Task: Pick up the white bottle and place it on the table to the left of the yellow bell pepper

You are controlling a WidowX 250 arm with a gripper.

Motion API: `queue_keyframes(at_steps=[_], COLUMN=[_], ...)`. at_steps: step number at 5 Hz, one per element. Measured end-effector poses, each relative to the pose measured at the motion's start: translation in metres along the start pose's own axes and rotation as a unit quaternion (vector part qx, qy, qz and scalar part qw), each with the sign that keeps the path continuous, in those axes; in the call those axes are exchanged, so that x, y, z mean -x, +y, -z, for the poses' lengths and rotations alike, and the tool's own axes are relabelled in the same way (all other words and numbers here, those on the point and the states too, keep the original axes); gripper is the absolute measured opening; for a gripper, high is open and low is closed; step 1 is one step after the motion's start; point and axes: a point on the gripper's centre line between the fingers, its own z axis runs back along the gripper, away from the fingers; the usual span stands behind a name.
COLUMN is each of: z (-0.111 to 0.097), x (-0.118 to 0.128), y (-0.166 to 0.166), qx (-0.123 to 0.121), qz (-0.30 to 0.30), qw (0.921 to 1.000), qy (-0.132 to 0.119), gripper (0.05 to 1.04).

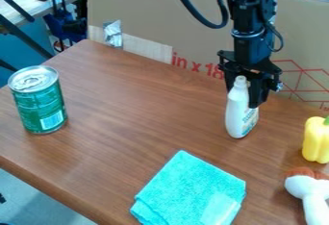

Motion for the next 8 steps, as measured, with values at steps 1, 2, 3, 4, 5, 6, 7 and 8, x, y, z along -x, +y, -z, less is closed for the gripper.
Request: queue_keyframes(at_steps=[1, 2, 3, 4, 5, 6, 7, 8], z=[0.000, 0.003, 0.010, -0.021, -0.046, -0.084, -0.105, -0.129], x=[-0.002, 0.002, 0.008, 0.005, 0.009, 0.020, 0.047, 0.084], y=[0.000, 0.001, -0.002, -0.013, -0.023, -0.033, -0.038, -0.042], qx=[0.009, 0.028, 0.011, -0.008, -0.028, -0.046, -0.075, -0.111], qz=[-0.011, -0.016, -0.029, -0.019, -0.010, -0.007, -0.040, -0.104], qw=[0.9999, 0.9995, 0.9995, 0.9991, 0.9978, 0.9949, 0.9956, 0.9883], qy=[-0.007, 0.005, 0.010, -0.038, -0.059, -0.089, -0.039, -0.010], gripper=[0.662, 0.974, 1.010, 1.006, 1.005, 1.005, 1.005, 1.005])
